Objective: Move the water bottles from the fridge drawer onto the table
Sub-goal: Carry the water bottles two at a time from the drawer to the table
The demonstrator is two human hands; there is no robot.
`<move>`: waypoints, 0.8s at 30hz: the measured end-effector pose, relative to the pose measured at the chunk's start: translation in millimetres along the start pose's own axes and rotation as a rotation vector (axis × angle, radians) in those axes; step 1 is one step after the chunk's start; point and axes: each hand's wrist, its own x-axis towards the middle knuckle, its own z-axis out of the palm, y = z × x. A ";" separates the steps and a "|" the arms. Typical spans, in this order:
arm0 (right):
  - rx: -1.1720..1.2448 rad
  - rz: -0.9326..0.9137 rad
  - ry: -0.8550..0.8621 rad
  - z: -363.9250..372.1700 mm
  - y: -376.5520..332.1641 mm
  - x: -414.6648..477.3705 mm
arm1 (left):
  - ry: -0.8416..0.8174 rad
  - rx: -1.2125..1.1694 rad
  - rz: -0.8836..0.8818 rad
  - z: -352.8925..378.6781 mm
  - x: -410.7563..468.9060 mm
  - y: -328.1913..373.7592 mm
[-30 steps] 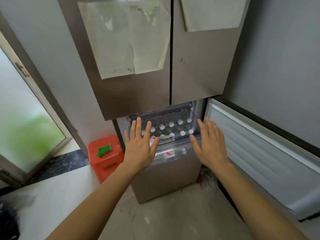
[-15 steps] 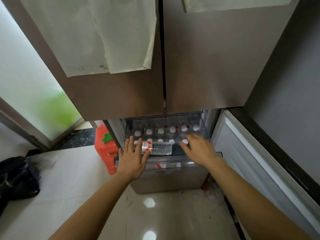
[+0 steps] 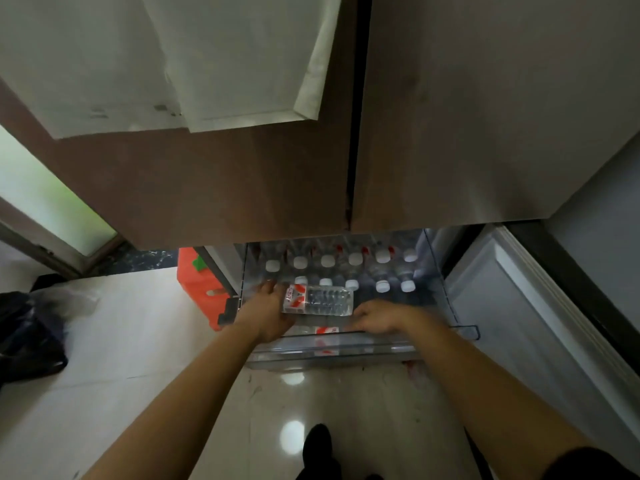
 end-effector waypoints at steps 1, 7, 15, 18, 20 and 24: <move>-0.043 0.024 -0.043 0.3 -0.6 9.6 | -0.031 0.006 0.004 2.6 9.6 -3.5; -0.152 0.150 -0.212 4.2 -4.2 47.0 | -0.124 0.151 -0.025 24.1 45.4 -23.5; -0.152 0.197 -0.263 10.5 -3.7 56.8 | -0.080 0.319 -0.032 33.0 60.0 -25.6; -0.137 0.182 -0.213 8.0 -3.8 49.0 | -0.081 0.351 -0.037 31.4 59.9 -27.6; -0.108 0.141 -0.172 4.9 -2.8 38.8 | -0.102 0.337 -0.026 30.5 54.2 -26.1; -0.034 0.147 -0.032 -11.8 1.9 15.6 | -0.110 0.235 -0.038 21.2 39.0 -20.2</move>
